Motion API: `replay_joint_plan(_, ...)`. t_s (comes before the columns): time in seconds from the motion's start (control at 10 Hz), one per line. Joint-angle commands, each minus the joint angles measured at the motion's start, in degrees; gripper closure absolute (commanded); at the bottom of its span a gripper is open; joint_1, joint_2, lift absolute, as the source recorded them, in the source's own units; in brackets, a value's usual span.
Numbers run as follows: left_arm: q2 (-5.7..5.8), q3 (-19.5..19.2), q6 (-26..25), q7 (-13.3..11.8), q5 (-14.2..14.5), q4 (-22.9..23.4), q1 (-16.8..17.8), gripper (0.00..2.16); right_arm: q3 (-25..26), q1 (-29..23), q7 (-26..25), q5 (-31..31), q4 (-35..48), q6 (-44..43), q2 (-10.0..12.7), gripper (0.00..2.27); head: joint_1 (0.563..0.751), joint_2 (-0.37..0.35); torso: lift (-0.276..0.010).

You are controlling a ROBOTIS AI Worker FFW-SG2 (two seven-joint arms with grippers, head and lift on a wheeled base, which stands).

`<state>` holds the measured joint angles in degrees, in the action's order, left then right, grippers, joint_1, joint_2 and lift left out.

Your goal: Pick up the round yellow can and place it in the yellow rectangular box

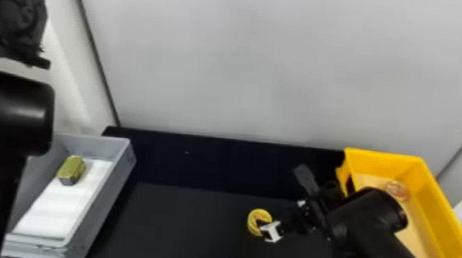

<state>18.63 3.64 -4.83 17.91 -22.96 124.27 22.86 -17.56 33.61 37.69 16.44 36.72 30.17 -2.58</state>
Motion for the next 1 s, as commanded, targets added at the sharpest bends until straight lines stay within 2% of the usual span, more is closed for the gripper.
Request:
replay_joint_plan(0.0, 0.01, 0.1, 0.0, 0.0, 0.1, 0.0, 0.0, 0.11, 0.1, -0.3, 0.3, 0.0, 0.1, 0.2, 0.2, 0.20, 0.663, 0.054, -0.010)
replay_joint_plan(0.9, 0.27, 0.0, -0.3, -0.1, 0.1, 0.0, -0.2, 0.11, -0.6, -0.3, -0.3, -0.9, 2.2, -2.0, 1.0, 0.19, 0.663, 0.054, -0.010)
